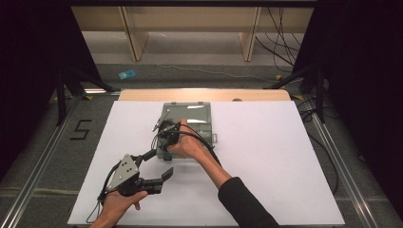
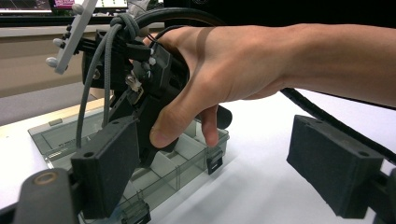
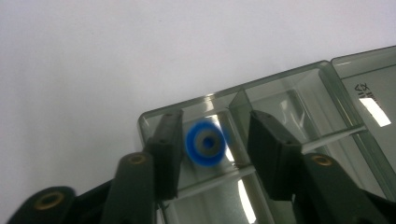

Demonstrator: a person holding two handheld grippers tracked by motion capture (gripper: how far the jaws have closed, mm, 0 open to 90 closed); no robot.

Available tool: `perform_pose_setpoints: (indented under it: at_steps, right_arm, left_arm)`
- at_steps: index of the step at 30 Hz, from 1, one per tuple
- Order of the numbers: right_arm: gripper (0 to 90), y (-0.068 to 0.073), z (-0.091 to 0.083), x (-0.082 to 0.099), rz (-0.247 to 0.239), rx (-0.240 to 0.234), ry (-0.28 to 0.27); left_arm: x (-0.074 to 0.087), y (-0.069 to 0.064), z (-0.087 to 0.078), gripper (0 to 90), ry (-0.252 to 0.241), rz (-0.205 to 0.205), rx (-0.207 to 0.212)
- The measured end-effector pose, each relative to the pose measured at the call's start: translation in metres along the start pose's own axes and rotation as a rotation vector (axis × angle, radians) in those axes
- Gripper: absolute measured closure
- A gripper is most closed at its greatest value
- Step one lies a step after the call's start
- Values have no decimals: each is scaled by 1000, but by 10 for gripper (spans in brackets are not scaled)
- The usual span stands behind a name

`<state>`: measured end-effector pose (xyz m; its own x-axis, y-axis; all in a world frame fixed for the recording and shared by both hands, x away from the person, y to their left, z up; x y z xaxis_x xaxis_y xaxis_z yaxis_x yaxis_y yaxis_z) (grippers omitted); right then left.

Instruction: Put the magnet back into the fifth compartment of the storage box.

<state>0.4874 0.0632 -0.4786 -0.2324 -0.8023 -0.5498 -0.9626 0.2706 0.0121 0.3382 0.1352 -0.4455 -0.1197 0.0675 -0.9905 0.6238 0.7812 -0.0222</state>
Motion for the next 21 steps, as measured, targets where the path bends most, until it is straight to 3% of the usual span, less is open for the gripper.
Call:
perform_pose_setpoints:
  at_steps: [11, 17, 21]
  right_arm:
    - [358, -10, -23, 5, 36, 60, -69]
    - [311, -11, -46, 17, 57, 77, -108]
    - [306, -12, -61, 25, 68, 95, -164]
  left_arm:
    - [0, 0, 0, 159, 7, 2, -2]
    - [1, 1, 0, 159, 8, -1, -4]
    - [1, 0, 0, 159, 10, -2, -5]
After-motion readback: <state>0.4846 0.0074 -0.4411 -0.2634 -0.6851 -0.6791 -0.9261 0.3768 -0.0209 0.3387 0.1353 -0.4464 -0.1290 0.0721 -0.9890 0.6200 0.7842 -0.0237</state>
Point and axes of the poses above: each handheld gripper's, and its own axes: z roughly forward along the jaws, x roughly out of its underside, y roughly to its left, the point moved 5 cm from there along z, roughly forward along the jaws, and after that the axes turned 7 degrees about -x, right-handed, at the moved point
